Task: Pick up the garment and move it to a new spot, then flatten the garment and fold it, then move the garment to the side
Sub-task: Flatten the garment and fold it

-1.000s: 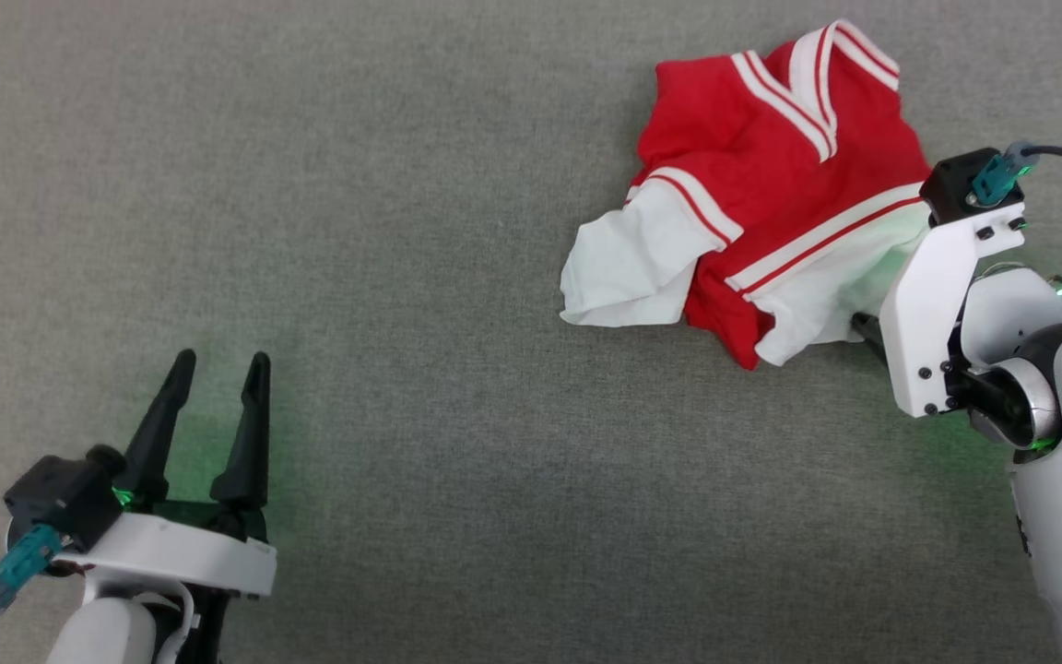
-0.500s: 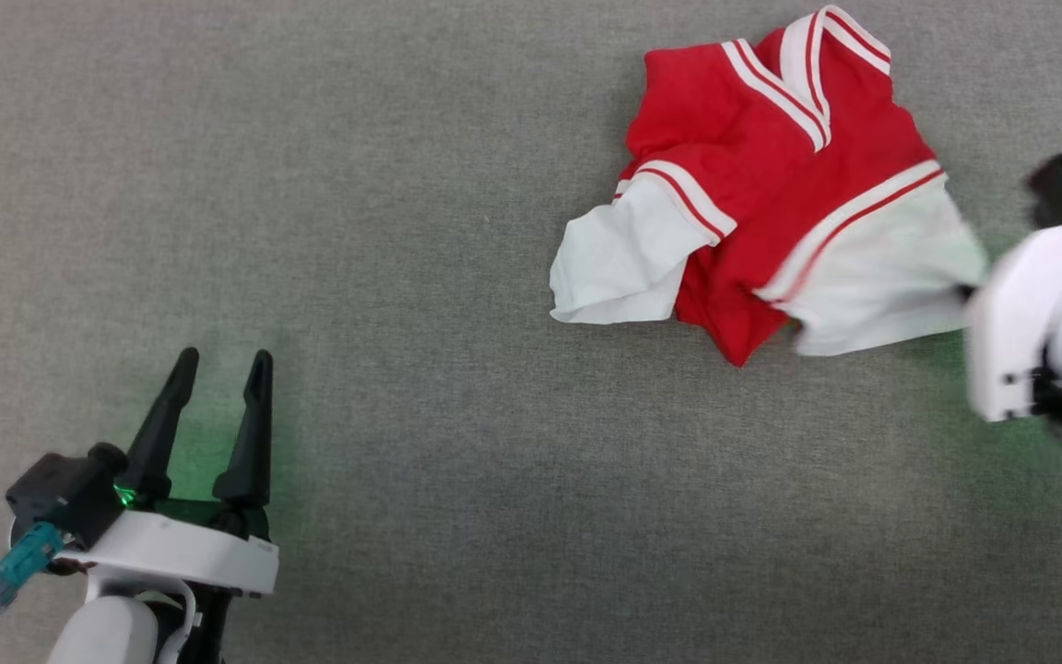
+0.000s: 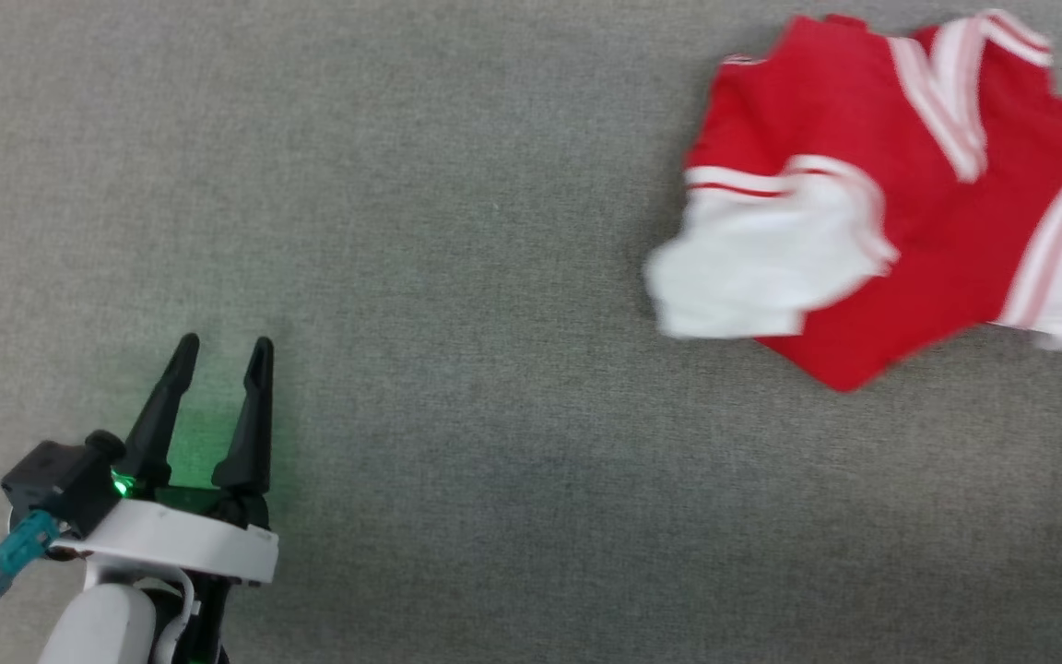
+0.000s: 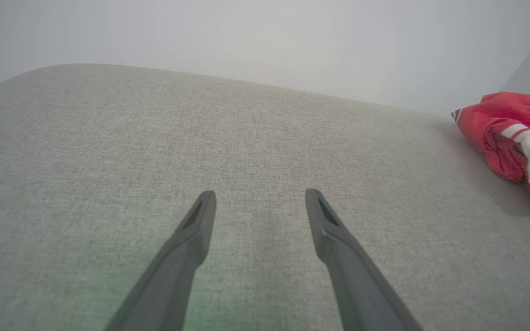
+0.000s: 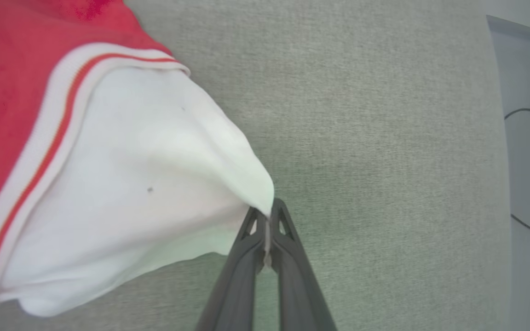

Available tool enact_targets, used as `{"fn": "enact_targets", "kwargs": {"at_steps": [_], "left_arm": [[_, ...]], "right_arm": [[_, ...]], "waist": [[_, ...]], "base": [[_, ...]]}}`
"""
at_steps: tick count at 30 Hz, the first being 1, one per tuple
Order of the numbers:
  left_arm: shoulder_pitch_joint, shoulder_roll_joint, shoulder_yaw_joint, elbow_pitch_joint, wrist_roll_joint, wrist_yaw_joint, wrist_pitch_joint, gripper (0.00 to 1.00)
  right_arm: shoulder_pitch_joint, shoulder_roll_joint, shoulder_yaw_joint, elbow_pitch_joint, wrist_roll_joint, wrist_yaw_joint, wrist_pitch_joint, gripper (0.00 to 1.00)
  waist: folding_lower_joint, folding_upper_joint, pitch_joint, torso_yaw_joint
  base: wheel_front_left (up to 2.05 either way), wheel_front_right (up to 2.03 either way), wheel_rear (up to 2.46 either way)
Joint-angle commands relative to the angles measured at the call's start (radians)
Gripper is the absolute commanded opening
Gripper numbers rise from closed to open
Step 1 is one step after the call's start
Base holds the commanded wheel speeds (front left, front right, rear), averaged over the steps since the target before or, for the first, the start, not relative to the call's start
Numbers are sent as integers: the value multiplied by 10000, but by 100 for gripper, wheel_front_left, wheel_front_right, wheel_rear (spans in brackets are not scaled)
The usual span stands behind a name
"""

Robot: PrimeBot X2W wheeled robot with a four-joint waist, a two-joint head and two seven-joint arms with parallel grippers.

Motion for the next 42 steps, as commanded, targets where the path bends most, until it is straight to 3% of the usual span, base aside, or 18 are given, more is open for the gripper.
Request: {"fn": "enact_targets", "kwargs": {"at_steps": [1, 10, 12, 13, 21, 28, 33, 37, 42], "left_arm": [[-142, 33, -6, -9, -55, 1, 6, 100], [-236, 143, -108, 155, -92, 1, 6, 100], [-259, 220, -121, 186, -75, 1, 6, 100], [-264, 281, -144, 201, -52, 1, 6, 100], [-517, 1217, -709, 126, 29, 0, 6, 100], [-1330, 2695, -2020, -159, -438, 0, 264, 100], [-2802, 3834, -3786, -800, -1160, 0, 1624, 100], [-4407, 4422, -5601, -1280, -2294, 2, 3218, 100], [-6362, 4512, -7780, -1469, -3929, 0, 5263, 100]], "right_arm": [[-83, -98, -190, 180, -261, -10, -139, 0], [-109, 489, -784, 1186, -910, -10, -1218, 0], [-118, 567, -825, 1273, -1044, -10, -1805, 83], [-99, 585, -856, 1310, -1058, -10, -2071, 100], [789, 963, -668, 808, -437, -10, -4544, 100], [2275, 1643, 621, -454, 479, -10, -6758, 100], [3307, 2251, 1720, -1068, 888, -8, -7585, 100], [3901, 2569, 2431, -1355, 997, -8, -7942, 100], [4220, 2801, 2905, -1638, 980, -8, -8222, 100]], "waist": [[0, 0, 66, 90], [0, 0, 5, 160], [0, 0, -104, 100], [0, 0, -168, 63], [0, 0, -1054, -442], [0, 0, -1676, -1233], [0, 0, -1888, -1675], [0, 0, -1902, -1995], [0, 0, -1857, -2442]], "base": [[0, 0, 0], [0, 0, 0], [0, 0, 0], [0, 0, 0], [0, 0, 0], [0, 0, 0], [0, 0, 0], [0, 0, 0], [0, 0, 0]]}}
